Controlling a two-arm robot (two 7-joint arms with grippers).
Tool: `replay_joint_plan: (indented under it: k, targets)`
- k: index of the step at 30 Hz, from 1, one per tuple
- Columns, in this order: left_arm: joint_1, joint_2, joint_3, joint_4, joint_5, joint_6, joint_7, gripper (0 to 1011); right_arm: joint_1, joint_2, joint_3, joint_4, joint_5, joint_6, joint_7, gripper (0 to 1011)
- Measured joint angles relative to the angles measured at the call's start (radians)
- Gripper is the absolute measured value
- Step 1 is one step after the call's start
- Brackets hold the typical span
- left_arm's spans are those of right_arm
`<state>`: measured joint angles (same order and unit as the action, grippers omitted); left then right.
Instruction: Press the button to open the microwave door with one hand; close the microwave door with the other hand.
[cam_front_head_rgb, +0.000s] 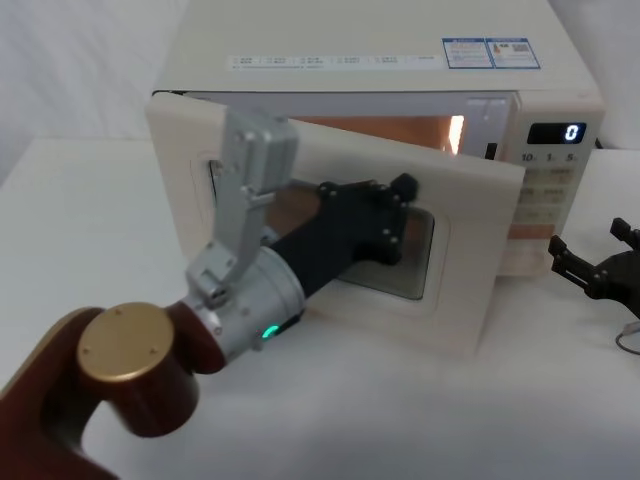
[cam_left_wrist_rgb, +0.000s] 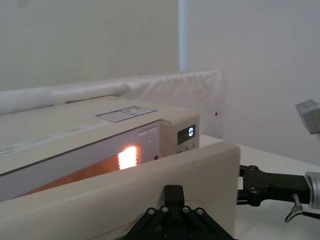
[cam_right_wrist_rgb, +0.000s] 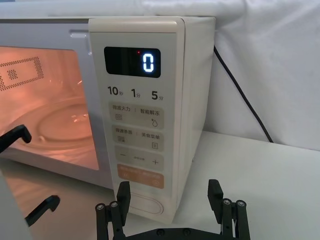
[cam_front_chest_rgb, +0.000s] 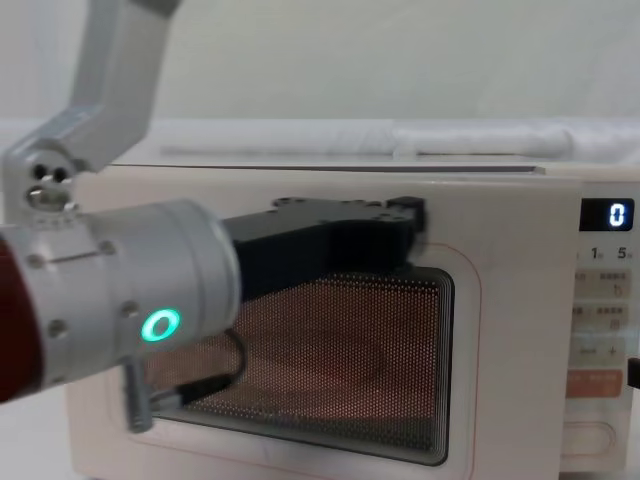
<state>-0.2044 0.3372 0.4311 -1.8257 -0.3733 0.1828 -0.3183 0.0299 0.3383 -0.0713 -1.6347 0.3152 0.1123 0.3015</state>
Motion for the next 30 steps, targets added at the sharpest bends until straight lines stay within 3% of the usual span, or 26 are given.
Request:
replay_joint_plan:
  k: [19, 30]
  targets:
    - [-0.116, -0.094, 0.103, 0.123, 0.059, 0.028, -0.006, 0, 0.0, 0.0, 0.0, 0.0, 0.0, 0.0, 0.0, 1002]
    - [-0.158, -0.151, 0.12, 0.196, 0.102, 0.025, 0.014, 0, 0.0, 0.0, 0.0, 0.0, 0.0, 0.0, 0.0, 1002]
